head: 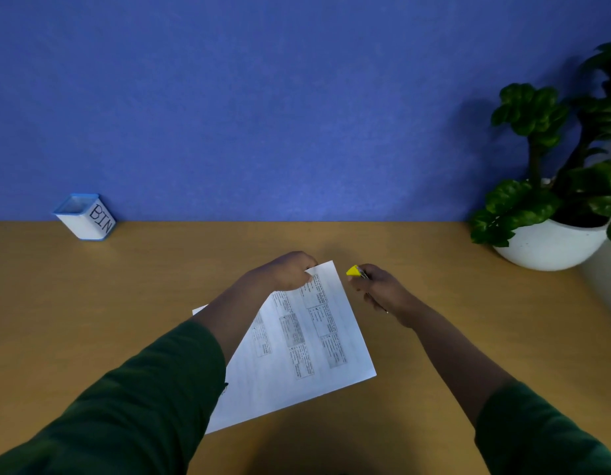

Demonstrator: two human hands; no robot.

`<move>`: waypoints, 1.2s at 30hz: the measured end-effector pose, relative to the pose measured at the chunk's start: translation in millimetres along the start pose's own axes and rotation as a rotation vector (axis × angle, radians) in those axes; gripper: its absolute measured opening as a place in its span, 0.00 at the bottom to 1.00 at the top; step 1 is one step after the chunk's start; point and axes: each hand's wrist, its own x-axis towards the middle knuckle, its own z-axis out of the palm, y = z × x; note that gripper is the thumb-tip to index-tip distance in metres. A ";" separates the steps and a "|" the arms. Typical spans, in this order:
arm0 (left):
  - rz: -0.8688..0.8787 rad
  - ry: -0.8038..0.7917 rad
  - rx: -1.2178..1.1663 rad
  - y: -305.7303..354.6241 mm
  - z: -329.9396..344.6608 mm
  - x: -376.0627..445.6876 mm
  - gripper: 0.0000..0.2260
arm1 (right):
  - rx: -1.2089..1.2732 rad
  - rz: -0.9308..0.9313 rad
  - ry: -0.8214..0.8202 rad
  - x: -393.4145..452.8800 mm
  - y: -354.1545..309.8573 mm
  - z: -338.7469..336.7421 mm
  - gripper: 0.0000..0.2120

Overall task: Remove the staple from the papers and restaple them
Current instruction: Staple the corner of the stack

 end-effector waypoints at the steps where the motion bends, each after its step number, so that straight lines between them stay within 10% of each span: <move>1: 0.002 0.002 0.009 0.3 -0.3 -0.5 0.11 | -0.064 -0.022 0.000 0.0 -0.1 0.5 0.10; 11: 0.050 0.045 0.102 2.9 5.4 1.8 0.11 | -0.679 -0.172 -0.026 1.8 -19.0 9.1 0.19; 36: 0.088 0.101 0.148 5.7 1.7 6.3 0.07 | -0.280 -0.094 0.079 5.8 1.3 12.2 0.16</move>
